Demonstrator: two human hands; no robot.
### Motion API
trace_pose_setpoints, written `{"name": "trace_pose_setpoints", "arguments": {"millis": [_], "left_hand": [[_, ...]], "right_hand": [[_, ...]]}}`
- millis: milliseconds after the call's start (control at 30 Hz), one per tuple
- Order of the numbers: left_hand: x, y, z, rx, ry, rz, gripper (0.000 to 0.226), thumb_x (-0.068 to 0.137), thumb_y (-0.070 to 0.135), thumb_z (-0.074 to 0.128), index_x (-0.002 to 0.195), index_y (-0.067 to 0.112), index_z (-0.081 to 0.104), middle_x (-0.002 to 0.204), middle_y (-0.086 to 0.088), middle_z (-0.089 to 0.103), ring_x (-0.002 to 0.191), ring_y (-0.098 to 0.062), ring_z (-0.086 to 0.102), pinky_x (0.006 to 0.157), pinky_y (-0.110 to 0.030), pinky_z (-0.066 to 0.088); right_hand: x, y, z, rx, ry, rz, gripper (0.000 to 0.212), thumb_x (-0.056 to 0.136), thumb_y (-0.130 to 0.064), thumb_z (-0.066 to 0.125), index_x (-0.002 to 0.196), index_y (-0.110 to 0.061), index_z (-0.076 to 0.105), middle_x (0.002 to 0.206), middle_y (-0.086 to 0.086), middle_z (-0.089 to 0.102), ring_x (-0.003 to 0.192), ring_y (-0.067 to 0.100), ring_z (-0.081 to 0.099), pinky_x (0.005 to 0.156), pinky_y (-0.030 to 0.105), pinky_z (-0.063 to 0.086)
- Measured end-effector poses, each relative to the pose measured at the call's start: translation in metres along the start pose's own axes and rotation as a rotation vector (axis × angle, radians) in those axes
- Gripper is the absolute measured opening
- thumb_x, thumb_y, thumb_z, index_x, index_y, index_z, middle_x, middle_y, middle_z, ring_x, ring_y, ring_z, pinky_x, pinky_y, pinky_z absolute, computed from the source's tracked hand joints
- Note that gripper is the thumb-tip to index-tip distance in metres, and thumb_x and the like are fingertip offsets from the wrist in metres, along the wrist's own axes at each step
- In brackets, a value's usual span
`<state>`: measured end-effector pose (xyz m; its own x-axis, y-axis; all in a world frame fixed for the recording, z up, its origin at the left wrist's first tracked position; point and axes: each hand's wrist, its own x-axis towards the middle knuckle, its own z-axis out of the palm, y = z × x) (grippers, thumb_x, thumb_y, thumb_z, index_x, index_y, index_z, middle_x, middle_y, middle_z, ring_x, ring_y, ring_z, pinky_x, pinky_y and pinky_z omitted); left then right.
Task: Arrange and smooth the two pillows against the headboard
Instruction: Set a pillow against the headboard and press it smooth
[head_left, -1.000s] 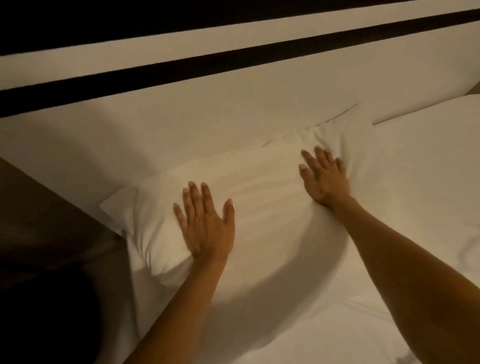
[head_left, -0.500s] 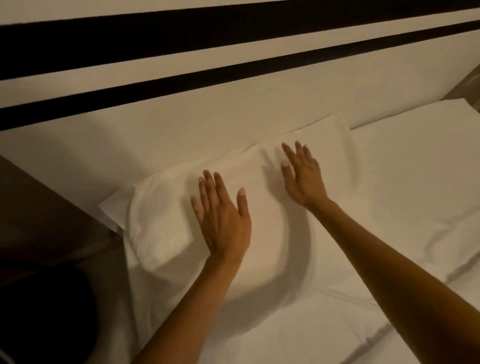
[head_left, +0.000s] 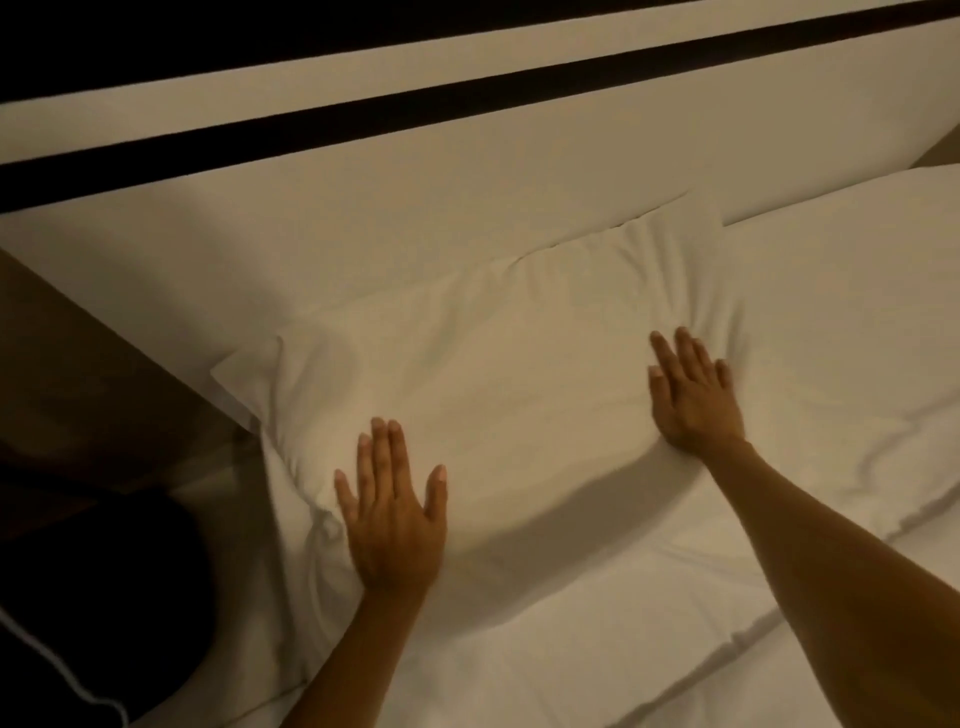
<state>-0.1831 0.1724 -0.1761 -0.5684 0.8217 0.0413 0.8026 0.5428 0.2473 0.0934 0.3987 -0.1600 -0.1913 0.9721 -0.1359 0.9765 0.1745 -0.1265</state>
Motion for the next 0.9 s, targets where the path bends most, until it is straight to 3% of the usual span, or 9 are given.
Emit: {"name": "trace_pose_setpoints", "arguments": {"millis": [133,233,300,400,467,567,733,900], "left_hand": [[-0.013,-0.026,-0.007,-0.019,0.010,-0.151,0.072,0.096,0.052,0.020,0.152,0.008,0.031,0.158,-0.011,0.033,0.144,-0.028,0.034,0.114,-0.053,0.022],[-0.010,-0.019,-0.021,-0.100,0.084,-0.290,0.069,0.098,0.047,0.024,0.150,0.002,0.031,0.155,-0.018,0.035,0.143,-0.034,0.034,0.113,-0.058,0.023],[-0.003,-0.004,-0.034,-0.132,0.139,-0.243,0.069,0.100,0.047,0.023,0.149,0.000,0.032,0.155,-0.019,0.035,0.144,-0.034,0.034,0.115,-0.056,0.022],[0.001,0.034,-0.044,-0.148,0.153,-0.011,0.071,0.100,0.048,0.019,0.148,-0.001,0.033,0.156,-0.017,0.032,0.146,-0.030,0.029,0.119,-0.050,0.015],[-0.009,0.058,-0.038,-0.118,0.090,0.146,0.071,0.099,0.049,0.019,0.147,0.000,0.035,0.156,-0.016,0.034,0.146,-0.028,0.027,0.119,-0.046,0.011],[-0.024,0.056,-0.012,-0.031,-0.089,0.245,0.075,0.098,0.054,0.009,0.149,0.004,0.034,0.157,-0.012,0.029,0.145,-0.029,0.033,0.117,-0.044,0.016],[-0.033,0.009,0.010,0.030,-0.130,0.263,0.075,0.096,0.057,0.019,0.152,0.008,0.028,0.159,-0.007,0.026,0.147,-0.019,0.022,0.119,-0.034,0.007],[-0.042,-0.025,-0.002,0.037,-0.165,0.084,0.080,0.092,0.061,0.020,0.151,0.009,0.032,0.158,-0.008,0.032,0.145,-0.024,0.031,0.117,-0.045,0.016]], "right_hand": [[-0.007,0.059,-0.023,-0.033,-0.134,0.212,0.058,0.099,-0.050,0.013,0.154,-0.033,0.003,0.164,0.004,0.001,0.151,0.025,0.004,0.121,0.051,0.006],[-0.012,0.066,-0.042,-0.044,-0.080,0.281,0.061,0.100,-0.046,0.014,0.155,-0.022,0.004,0.163,0.013,0.004,0.151,0.030,0.005,0.120,0.052,0.009],[-0.014,0.045,-0.047,-0.022,-0.026,0.227,0.060,0.101,-0.043,0.018,0.155,-0.020,0.008,0.163,0.014,0.007,0.150,0.030,0.007,0.120,0.051,0.012],[-0.023,-0.008,-0.041,0.036,0.031,0.044,0.064,0.095,-0.046,0.020,0.154,-0.021,0.017,0.162,0.013,0.014,0.149,0.030,0.015,0.118,0.048,0.017],[-0.039,-0.043,-0.024,0.028,0.030,-0.132,0.061,0.096,-0.048,0.020,0.154,-0.026,0.017,0.162,0.007,0.016,0.150,0.026,0.016,0.119,0.047,0.018],[-0.064,-0.069,0.005,0.025,-0.022,-0.277,0.056,0.099,-0.046,0.013,0.154,-0.035,0.006,0.164,-0.001,0.002,0.151,0.018,0.002,0.122,0.042,0.006],[-0.061,-0.040,0.021,0.012,-0.030,-0.140,0.061,0.096,-0.048,0.009,0.154,-0.031,0.006,0.164,-0.001,0.003,0.151,0.019,0.004,0.122,0.042,0.005],[-0.051,0.010,0.000,-0.028,-0.115,0.061,0.059,0.100,-0.045,0.014,0.155,-0.026,0.003,0.164,-0.001,-0.001,0.152,0.020,0.002,0.121,0.045,0.005]]}}
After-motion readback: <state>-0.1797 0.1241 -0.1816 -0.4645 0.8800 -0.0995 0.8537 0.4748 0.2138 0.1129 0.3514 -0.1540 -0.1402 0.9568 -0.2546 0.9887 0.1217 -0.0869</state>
